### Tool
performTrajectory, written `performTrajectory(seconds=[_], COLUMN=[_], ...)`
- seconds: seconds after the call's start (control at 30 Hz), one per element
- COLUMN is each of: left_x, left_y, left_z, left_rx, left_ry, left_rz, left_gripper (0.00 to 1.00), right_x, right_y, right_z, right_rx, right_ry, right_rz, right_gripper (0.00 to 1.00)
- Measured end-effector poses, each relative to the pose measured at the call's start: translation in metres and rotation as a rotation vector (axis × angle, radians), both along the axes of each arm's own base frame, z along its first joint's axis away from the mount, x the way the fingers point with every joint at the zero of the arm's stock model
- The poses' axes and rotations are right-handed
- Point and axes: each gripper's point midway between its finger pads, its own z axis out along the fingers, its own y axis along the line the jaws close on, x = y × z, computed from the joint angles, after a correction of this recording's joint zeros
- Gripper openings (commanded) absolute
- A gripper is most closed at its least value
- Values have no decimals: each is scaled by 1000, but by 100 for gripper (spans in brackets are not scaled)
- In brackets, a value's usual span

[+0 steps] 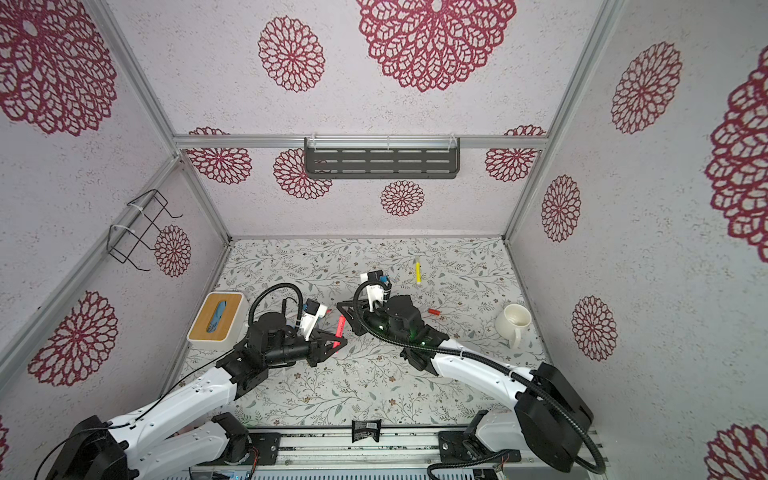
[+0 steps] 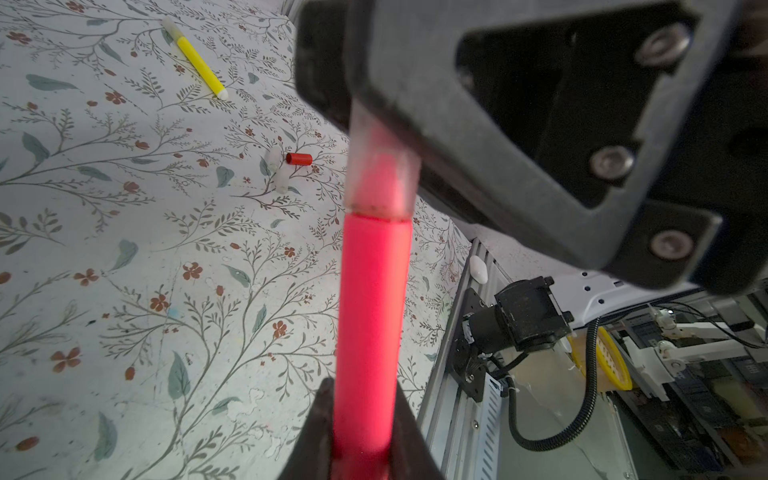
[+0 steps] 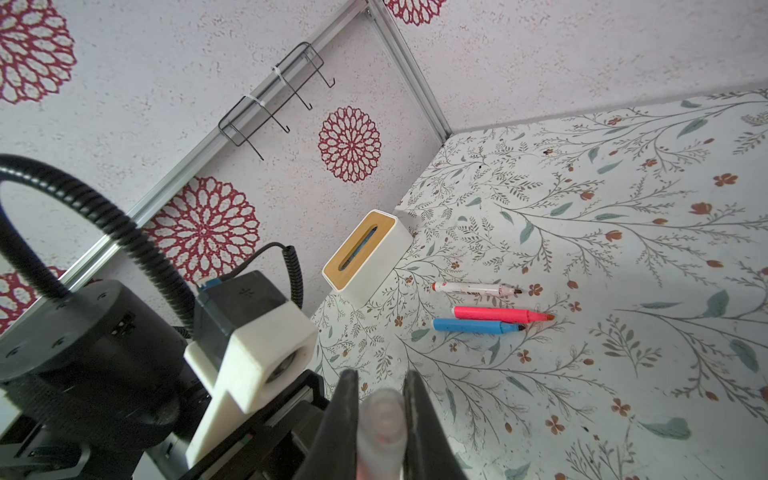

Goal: Insert the pens into the pen caps
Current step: 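Push the cap down onto the marker with the right gripper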

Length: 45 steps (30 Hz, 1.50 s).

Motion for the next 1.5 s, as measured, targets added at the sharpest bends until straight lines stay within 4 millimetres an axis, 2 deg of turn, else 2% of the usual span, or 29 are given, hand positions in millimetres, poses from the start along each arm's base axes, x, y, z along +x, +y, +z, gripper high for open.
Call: performTrajectory(seconds=[0.3, 0.67, 1.03, 1.23, 1.5], left_x=[1, 6, 1, -3, -8], left_y=[2, 4, -4, -8, -13], left_z=[2, -8, 6, 4, 9], left_rx=[-23, 4, -31, -43, -72], left_ry=[27, 52, 21, 41, 34], left_rz=[-5, 25, -38, -76, -121], left_gripper=[0, 0, 0, 0, 0], right_x=[2, 9, 0, -6, -13], right_y=[2, -2, -10, -12, -17], right_z=[-3, -12, 3, -2, 4], right_rx=[29, 35, 64, 86, 137], right_ry=[-9, 77, 25, -2, -39], right_rz=[-11, -90, -76, -65, -59], right_gripper=[0, 0, 0, 0, 0])
